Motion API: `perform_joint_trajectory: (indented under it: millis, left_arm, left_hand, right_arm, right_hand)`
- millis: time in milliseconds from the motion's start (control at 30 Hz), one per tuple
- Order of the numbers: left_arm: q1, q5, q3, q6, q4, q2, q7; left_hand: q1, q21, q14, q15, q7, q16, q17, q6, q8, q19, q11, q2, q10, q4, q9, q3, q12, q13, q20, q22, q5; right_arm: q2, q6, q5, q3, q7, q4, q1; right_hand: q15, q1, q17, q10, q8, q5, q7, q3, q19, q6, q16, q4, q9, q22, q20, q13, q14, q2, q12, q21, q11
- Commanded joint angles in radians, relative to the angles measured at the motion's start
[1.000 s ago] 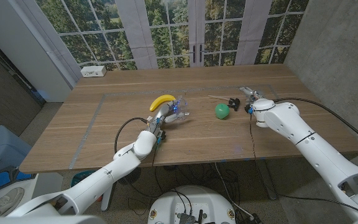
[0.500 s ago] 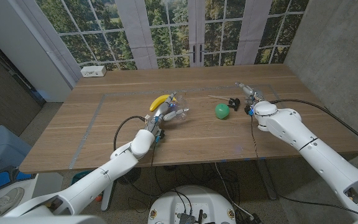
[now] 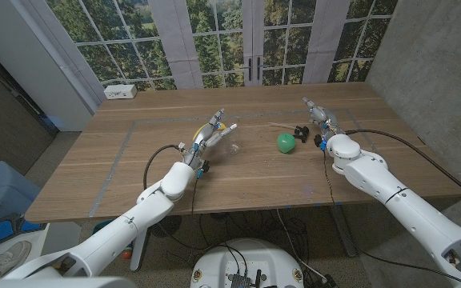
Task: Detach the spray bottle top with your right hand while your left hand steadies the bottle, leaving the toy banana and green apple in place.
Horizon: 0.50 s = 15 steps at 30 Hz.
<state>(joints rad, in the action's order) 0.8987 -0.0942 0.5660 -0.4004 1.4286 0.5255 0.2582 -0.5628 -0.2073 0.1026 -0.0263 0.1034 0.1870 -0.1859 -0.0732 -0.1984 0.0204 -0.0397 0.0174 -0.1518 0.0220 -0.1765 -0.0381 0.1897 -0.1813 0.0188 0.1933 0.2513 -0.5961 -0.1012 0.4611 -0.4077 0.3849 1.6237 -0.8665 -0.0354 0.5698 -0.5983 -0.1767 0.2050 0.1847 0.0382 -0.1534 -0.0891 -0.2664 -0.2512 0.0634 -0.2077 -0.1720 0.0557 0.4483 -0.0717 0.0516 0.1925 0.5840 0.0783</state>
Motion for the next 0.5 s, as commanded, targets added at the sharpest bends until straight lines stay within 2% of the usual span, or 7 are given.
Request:
perform_joint_trajectory:
  millis: [33,167,300,333,400,467,500]
  left_arm:
    - [0.018,-0.152,-0.053,-0.094,-0.022,-0.019,-0.092]
    - [0.025,-0.194,-0.072,-0.126,-0.039,-0.026,-0.116]
    - [0.030,-0.227,-0.087,-0.161,-0.059,-0.033,-0.140]
    - [0.032,-0.236,-0.091,-0.169,-0.064,-0.036,-0.145]
    - [0.041,-0.259,-0.100,-0.168,-0.061,-0.037,-0.153]
    - [0.052,-0.286,-0.110,-0.157,-0.050,-0.037,-0.158]
    - [0.055,-0.294,-0.113,-0.156,-0.050,-0.038,-0.159]
  left_hand:
    - [0.014,-0.013,-0.020,-0.020,-0.004,0.009,0.001,0.038,-0.011,-0.013,-0.016,0.051,0.032,0.020,0.000,-0.010,0.013,0.001,-0.026,0.004,-0.004]
    - [0.040,-0.020,-0.044,-0.030,-0.015,0.013,0.003,0.081,-0.017,-0.032,-0.026,0.088,0.064,0.035,0.002,-0.018,0.018,0.003,-0.046,0.002,-0.005]
    - [0.082,-0.023,-0.065,-0.040,-0.019,0.013,0.004,0.136,-0.023,-0.045,-0.032,0.128,0.098,0.061,0.004,-0.023,0.019,0.005,-0.060,0.001,-0.004]
    - [0.106,-0.024,-0.074,-0.042,-0.024,0.013,0.003,0.152,-0.020,-0.048,-0.036,0.158,0.118,0.080,0.005,-0.032,0.020,0.006,-0.061,0.000,-0.001]
    - [0.132,-0.026,-0.086,-0.043,-0.036,0.012,0.004,0.183,-0.018,-0.057,-0.033,0.189,0.136,0.108,0.005,-0.056,0.019,0.006,-0.065,0.000,0.009]
    - [0.169,-0.030,-0.100,-0.046,-0.049,0.010,0.004,0.221,-0.010,-0.066,-0.027,0.206,0.158,0.156,0.005,-0.134,0.016,0.007,-0.061,0.001,0.037]
    - [0.175,-0.030,-0.103,-0.043,-0.049,0.009,0.004,0.233,-0.010,-0.068,-0.025,0.207,0.162,0.161,0.005,-0.154,0.015,0.007,-0.059,0.001,0.044]
  right_arm:
    - [0.056,0.329,-0.037,-0.006,-0.139,-0.187,0.023]
    - [0.076,0.405,-0.041,-0.003,-0.160,-0.225,0.026]
    - [0.092,0.463,-0.044,0.003,-0.170,-0.244,0.022]
    - [0.095,0.473,-0.043,0.005,-0.171,-0.246,0.020]
    - [0.103,0.492,-0.057,0.009,-0.152,-0.244,0.013]
    - [0.114,0.508,-0.067,0.015,-0.131,-0.244,0.007]
    - [0.120,0.521,-0.078,0.016,-0.120,-0.248,0.005]
  right_hand:
    - [0.016,-0.007,0.009,-0.009,0.007,0.003,-0.001,-0.003,-0.010,-0.021,0.006,0.003,0.002,0.000,-0.029,-0.009,-0.001,0.013,0.007,-0.005,-0.009]
    - [0.026,-0.025,0.021,-0.017,0.011,0.002,-0.002,-0.005,-0.020,-0.040,0.012,-0.004,0.005,0.000,-0.043,-0.023,-0.001,0.029,0.008,-0.010,-0.015]
    - [0.035,-0.069,0.035,-0.027,0.010,-0.002,-0.007,-0.002,-0.021,-0.054,0.019,-0.029,0.008,0.001,-0.056,-0.041,-0.001,0.059,0.008,-0.022,-0.017]
    - [0.036,-0.084,0.039,-0.032,0.011,-0.004,-0.004,0.000,-0.019,-0.061,0.020,-0.037,0.009,0.001,-0.062,-0.046,-0.004,0.066,0.009,-0.026,-0.016]
    - [0.040,-0.133,0.056,-0.041,0.010,-0.007,-0.005,0.007,0.012,-0.076,0.027,-0.063,0.011,0.003,-0.079,-0.065,-0.009,0.083,0.009,-0.052,-0.018]
    - [0.051,-0.162,0.071,-0.057,0.012,-0.006,-0.007,0.011,0.032,-0.095,0.031,-0.078,0.012,0.004,-0.091,-0.078,-0.015,0.090,0.012,-0.071,-0.019]
    - [0.058,-0.176,0.080,-0.066,0.012,-0.005,-0.005,0.012,0.060,-0.103,0.034,-0.085,0.013,0.005,-0.096,-0.086,-0.019,0.093,0.013,-0.088,-0.019]
